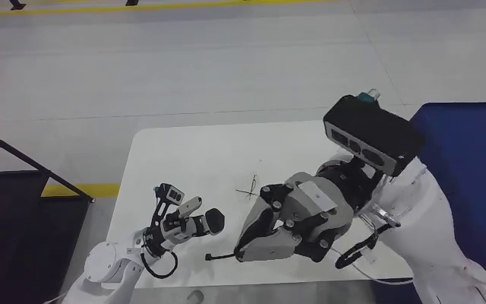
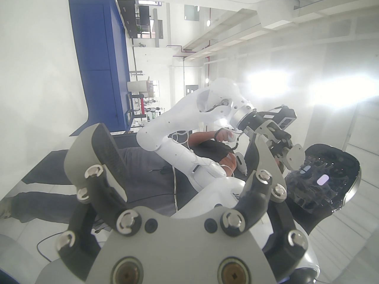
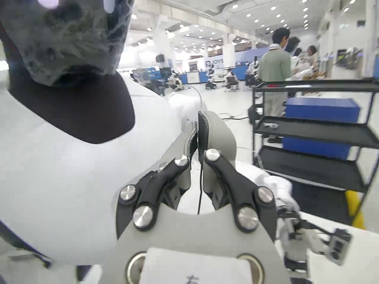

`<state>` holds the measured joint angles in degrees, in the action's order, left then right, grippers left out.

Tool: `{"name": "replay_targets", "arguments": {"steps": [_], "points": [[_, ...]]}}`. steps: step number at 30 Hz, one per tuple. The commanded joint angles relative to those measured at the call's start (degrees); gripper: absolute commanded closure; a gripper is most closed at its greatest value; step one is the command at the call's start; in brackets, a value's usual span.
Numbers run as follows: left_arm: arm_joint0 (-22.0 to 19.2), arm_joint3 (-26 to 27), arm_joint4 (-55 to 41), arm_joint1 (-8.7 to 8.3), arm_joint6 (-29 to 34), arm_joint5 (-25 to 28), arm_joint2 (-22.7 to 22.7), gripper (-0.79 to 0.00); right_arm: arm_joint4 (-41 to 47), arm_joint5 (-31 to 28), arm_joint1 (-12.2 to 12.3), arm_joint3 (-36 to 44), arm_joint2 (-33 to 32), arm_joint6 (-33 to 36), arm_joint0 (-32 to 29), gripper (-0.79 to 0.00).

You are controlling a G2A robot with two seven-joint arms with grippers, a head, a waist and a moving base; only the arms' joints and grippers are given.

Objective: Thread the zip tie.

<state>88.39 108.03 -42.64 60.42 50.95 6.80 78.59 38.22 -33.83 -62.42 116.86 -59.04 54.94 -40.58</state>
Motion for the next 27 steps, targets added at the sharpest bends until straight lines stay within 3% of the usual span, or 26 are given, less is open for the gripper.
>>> {"name": "replay_targets", "arguments": {"steps": [1,9,17,19,27], "points": [[0.0,0.0,0.0,0.0,0.0,0.0,0.0,-0.785,8.5,5.0,0.1,0.1,-0.1,3.1,-0.9,0.0],[0.0,0.0,0.0,0.0,0.0,0.0,0.0,-0.785,22.6,17.6,0.6,1.0,-2.0,7.8,-5.6,0.0],[0.0,0.0,0.0,0.0,0.0,0.0,0.0,-0.785,23.2,18.9,0.2,2.6,-3.5,6.0,-7.7,0.0],[0.0,0.0,0.0,0.0,0.0,0.0,0.0,-0.785,19.4,17.9,0.1,2.4,-4.1,5.5,-7.6,0.0],[0.0,0.0,0.0,0.0,0.0,0.0,0.0,-0.785,-0.4,0.3,-1.0,3.6,-5.5,-1.6,-7.1,0.0]]}}
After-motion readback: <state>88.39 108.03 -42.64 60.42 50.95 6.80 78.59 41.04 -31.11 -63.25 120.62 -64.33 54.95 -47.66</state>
